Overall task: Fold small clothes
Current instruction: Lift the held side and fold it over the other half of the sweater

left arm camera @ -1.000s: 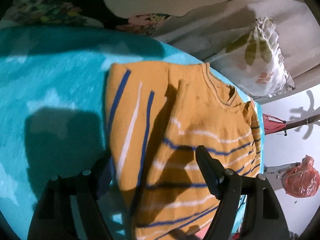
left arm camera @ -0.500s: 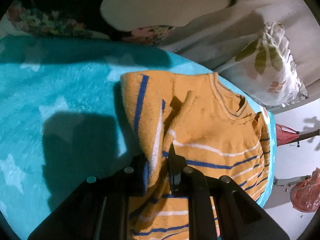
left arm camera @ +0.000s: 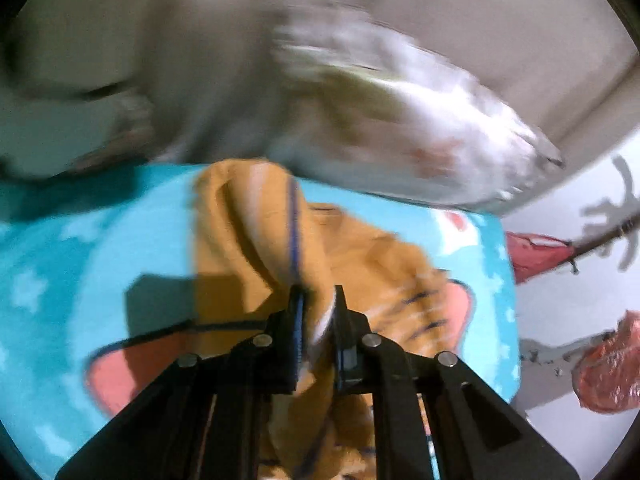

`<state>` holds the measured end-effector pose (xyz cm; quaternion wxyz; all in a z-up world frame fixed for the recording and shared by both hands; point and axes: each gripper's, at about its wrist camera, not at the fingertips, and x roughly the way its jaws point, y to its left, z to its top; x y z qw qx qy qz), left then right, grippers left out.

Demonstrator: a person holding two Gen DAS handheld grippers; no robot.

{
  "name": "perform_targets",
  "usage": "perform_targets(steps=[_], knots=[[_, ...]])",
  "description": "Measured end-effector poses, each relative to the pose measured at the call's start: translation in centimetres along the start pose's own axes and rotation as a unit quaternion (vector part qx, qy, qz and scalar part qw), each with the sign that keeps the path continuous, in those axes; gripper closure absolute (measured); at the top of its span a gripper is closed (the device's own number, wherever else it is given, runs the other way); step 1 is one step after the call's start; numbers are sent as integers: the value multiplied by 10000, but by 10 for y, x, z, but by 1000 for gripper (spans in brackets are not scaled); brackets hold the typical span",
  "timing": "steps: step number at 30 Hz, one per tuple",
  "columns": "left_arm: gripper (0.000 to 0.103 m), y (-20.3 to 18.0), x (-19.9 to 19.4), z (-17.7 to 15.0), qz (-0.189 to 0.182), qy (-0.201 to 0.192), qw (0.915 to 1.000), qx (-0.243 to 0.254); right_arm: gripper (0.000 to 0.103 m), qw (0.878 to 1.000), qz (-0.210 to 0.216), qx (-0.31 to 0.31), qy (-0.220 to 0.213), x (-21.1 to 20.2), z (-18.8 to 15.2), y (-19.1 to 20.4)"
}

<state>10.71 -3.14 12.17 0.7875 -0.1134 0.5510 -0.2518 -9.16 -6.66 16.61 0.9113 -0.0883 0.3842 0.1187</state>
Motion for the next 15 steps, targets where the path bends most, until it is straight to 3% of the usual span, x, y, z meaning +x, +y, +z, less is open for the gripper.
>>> perform_targets(steps=[7,9,11,13,15], knots=[[96,-121,90,-8,-374,534,9942,859,95,9888,-838,1090,579,-18,-57,-112],[95,-134,108,-16,-301,669,9926,964,95,9805,-897,1544,823,-15,-78,-141],[94,-135,113,-21,-473,809,9919,852,95,9725,-773,1935,1039,-10,-97,-161],[87,-134,106,-24,-535,811,9920,806,95,9680,-541,2178,1123,-9,-107,-171],[65,-127,83,-29,-518,664,9933,797,94,9676,-400,2221,1132,-9,-106,-175]])
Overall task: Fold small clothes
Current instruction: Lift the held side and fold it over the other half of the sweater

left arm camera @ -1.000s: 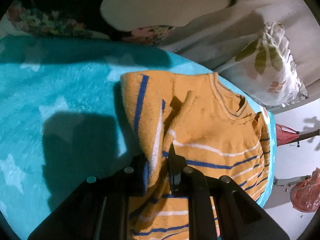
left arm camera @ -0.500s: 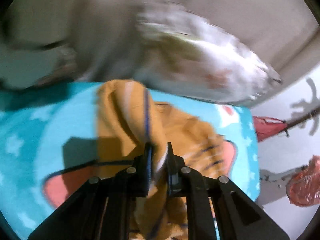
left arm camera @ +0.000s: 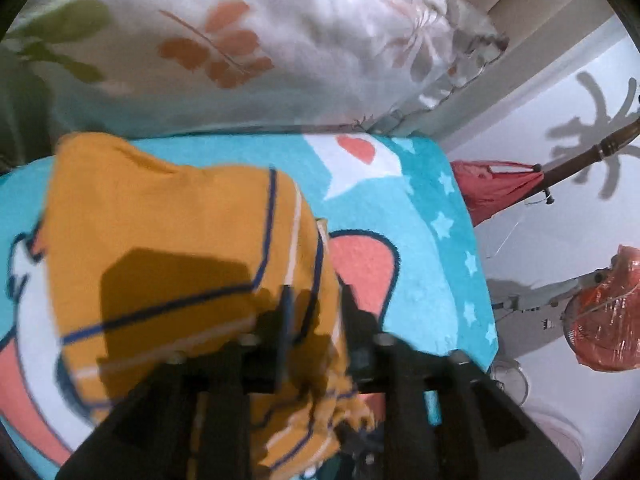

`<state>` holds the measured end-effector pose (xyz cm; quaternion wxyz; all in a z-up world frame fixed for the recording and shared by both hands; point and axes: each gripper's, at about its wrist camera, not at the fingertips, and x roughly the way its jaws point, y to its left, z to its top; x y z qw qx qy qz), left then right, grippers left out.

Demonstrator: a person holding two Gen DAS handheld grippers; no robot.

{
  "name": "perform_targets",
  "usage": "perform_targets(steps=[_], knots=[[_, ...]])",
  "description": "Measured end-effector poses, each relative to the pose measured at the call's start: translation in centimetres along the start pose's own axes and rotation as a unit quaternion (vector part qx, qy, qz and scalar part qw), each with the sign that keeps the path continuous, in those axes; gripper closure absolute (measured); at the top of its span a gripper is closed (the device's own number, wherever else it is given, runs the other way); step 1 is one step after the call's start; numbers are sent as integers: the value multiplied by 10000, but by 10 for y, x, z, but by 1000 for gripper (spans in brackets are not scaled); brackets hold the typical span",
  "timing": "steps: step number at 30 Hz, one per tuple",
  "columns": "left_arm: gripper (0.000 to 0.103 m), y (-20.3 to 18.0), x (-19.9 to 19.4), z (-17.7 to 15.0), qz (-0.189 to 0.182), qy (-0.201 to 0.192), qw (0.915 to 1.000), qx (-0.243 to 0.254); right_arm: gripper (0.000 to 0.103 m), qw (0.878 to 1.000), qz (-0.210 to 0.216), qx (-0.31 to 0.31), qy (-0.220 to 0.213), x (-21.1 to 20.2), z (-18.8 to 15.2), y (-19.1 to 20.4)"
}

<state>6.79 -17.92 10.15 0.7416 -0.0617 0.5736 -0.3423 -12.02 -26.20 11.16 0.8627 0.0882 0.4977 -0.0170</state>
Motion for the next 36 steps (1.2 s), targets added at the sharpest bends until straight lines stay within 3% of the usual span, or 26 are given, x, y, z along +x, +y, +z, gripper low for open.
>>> perform_targets(steps=[2,5,8,11,14,16,17,18,20,23,25,28,31,33,35,36], knots=[[51,2,-23,-11,195,-239,9995,92,92,9998,168,-5,98,-3,5,-5],[33,15,-56,-31,671,-544,9962,129,81,9987,466,175,55,-17,18,-27],[32,43,-73,-52,1048,-676,9921,-140,75,9971,583,459,-196,-33,35,-46],[32,77,-74,-72,1075,-618,9902,-645,51,9928,893,744,-287,-26,63,-52],[32,97,-75,-92,1090,-597,9867,-1050,49,9913,1076,739,-152,-2,80,-39],[32,105,-75,-101,1080,-615,9849,-1206,49,9905,1161,713,212,28,87,-30],[32,107,-76,-105,1097,-639,9839,-1254,75,9878,1318,688,458,43,87,-27],[32,109,-78,-110,1113,-679,9832,-1279,88,9874,1320,642,592,50,86,-25],[32,115,-82,-116,1139,-737,9821,-1305,89,9880,1242,767,502,46,82,-34],[32,127,-76,-120,1081,-624,9819,-1424,89,9907,796,911,629,47,74,-53],[32,133,-65,-118,963,-515,9826,-1500,89,9889,738,1008,804,55,67,-58],[32,135,-46,-110,641,-368,9862,-1480,87,9906,776,865,719,47,71,-49],[27,133,-35,-99,347,-409,9886,-1406,79,9874,1036,1109,443,33,78,-56],[21,133,-30,-91,76,-461,9892,-1388,52,9869,1005,1232,285,28,83,-61],[20,135,-21,-85,-174,-465,9885,-1429,36,9868,842,1372,183,27,87,-69],[19,135,-15,-82,-297,-431,9880,-1451,36,9852,851,1472,197,31,89,-73]])
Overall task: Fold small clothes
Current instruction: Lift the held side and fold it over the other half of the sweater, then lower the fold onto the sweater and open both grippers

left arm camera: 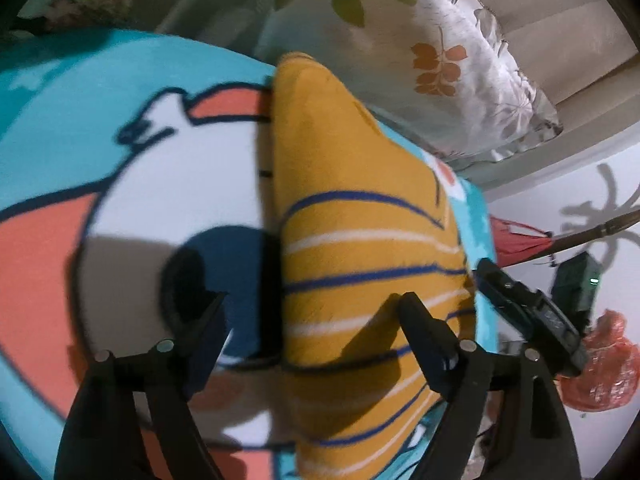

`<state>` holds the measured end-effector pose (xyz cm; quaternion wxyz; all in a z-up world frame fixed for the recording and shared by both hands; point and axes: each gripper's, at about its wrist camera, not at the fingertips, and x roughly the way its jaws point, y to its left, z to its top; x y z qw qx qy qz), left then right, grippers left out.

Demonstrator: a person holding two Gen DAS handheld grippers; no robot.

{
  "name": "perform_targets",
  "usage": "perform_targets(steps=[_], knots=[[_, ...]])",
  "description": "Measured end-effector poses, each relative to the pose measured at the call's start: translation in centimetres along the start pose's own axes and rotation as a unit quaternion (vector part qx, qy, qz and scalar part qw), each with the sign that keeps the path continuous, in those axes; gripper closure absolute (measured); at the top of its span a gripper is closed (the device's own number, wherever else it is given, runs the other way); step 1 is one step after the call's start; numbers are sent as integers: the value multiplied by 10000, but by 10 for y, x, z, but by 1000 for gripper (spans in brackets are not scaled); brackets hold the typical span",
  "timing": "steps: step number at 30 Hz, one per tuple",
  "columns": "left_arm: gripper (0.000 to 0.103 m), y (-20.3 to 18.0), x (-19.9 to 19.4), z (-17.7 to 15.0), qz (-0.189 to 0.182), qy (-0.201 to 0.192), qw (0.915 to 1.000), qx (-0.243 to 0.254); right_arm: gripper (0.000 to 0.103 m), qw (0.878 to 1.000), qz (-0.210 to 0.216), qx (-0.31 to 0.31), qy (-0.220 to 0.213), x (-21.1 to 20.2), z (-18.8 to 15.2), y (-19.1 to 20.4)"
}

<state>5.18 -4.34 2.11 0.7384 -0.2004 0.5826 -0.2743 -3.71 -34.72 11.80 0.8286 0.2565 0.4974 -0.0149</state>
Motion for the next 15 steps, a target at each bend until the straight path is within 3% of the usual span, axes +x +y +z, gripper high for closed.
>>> perform_targets(steps=[5,7,9,11,15], knots=[[16,-6,33,-2,-323,462,9984,-100,35,9969,313,503,514,43,9,-21],[36,-8,33,-4,-394,477,9980,-109,37,9939,607,705,600,58,7,-22],[61,-9,24,-2,-300,457,9984,-147,70,9874,1063,948,697,67,7,-18],[63,-11,5,0,-374,346,9986,-158,73,9839,1237,1027,778,67,9,-9],[63,-16,-39,5,-233,63,9997,-33,76,9822,1659,546,686,47,19,29]])
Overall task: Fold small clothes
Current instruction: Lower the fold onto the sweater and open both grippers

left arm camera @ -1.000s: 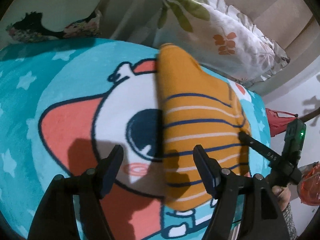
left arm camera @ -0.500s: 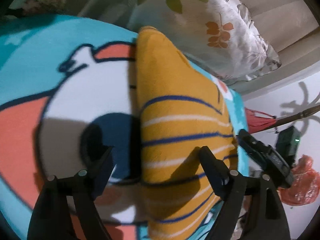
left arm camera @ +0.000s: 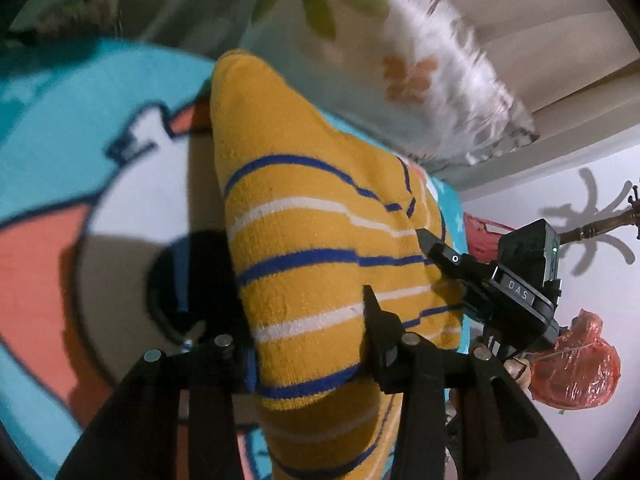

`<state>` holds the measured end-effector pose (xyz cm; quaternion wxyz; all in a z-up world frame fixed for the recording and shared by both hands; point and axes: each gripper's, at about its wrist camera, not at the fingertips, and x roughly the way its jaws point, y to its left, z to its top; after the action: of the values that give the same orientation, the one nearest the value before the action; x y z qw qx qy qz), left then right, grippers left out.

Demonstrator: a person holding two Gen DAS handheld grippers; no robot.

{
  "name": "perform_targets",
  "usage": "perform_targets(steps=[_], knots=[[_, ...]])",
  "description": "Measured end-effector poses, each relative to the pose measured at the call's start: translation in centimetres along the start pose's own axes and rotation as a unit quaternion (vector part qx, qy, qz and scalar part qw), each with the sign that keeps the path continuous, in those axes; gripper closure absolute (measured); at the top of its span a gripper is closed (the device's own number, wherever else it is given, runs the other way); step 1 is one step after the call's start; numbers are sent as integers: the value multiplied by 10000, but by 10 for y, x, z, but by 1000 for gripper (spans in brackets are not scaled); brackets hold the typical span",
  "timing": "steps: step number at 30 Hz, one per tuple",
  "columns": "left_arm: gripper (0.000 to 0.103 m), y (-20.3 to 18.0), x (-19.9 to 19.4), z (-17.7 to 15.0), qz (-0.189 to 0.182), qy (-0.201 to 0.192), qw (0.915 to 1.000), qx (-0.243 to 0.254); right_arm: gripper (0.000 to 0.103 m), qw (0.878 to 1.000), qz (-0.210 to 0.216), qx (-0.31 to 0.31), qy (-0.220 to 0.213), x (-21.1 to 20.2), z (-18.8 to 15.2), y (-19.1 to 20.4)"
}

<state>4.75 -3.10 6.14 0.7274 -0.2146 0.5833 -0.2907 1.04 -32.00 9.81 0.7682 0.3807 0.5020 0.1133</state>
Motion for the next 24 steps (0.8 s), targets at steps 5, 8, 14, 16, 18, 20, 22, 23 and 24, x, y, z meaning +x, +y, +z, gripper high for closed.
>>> perform_targets(steps=[5,8,14,16,18,20,22,23,24], knots=[[46,15,-5,-8,987,0,9951,-20,75,9989,-77,-464,-18,13,-8,21],[37,35,4,-24,1609,158,9868,0,68,9943,-934,-424,291,40,-17,1],[27,48,-20,-60,1612,7,9869,-29,58,9938,-1096,-170,16,10,-17,-13],[27,52,-23,-71,1695,-1,9855,-55,58,9918,-1220,-303,-240,-6,-13,2],[27,54,-27,-79,1689,-52,9856,-76,62,9921,-1080,-439,-456,-20,-10,21],[27,51,-33,-87,1689,-160,9855,-63,66,9942,-759,-584,-495,-26,-10,40],[27,45,-42,-93,1767,-344,9836,41,67,9964,-393,-667,-342,-19,-14,56],[27,40,-46,-94,1850,-460,9816,131,67,9969,-317,-673,-245,-13,-16,58],[27,37,-52,-96,1943,-564,9791,214,67,9970,-353,-675,-142,-3,-18,60]])
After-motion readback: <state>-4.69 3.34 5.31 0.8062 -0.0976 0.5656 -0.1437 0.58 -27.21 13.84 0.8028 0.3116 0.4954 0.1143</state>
